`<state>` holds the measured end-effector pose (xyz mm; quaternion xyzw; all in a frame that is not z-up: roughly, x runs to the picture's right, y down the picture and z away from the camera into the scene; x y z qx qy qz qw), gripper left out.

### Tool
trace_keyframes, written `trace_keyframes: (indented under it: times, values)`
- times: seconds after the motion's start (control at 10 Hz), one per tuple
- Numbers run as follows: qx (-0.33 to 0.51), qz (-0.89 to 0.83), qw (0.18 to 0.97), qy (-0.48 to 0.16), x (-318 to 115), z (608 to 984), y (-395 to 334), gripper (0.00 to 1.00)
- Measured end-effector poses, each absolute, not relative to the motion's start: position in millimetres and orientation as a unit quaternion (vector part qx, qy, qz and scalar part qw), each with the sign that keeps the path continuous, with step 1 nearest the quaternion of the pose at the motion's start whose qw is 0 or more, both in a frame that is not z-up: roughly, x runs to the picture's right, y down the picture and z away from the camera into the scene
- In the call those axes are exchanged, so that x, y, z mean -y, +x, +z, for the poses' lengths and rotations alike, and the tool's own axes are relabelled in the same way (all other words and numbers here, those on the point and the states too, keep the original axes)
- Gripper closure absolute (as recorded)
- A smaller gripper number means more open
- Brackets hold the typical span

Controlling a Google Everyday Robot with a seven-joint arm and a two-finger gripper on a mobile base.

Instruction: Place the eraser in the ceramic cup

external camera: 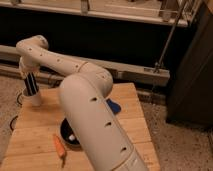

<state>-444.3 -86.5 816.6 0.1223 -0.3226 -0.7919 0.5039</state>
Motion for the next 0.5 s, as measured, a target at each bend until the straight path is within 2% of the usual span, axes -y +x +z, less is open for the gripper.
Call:
trace_keyframes:
  times: [0.5]
  values:
    - [0.341, -0.788, 0.500, 0.110, 87.7, 799.5, -415.5, 0.20]
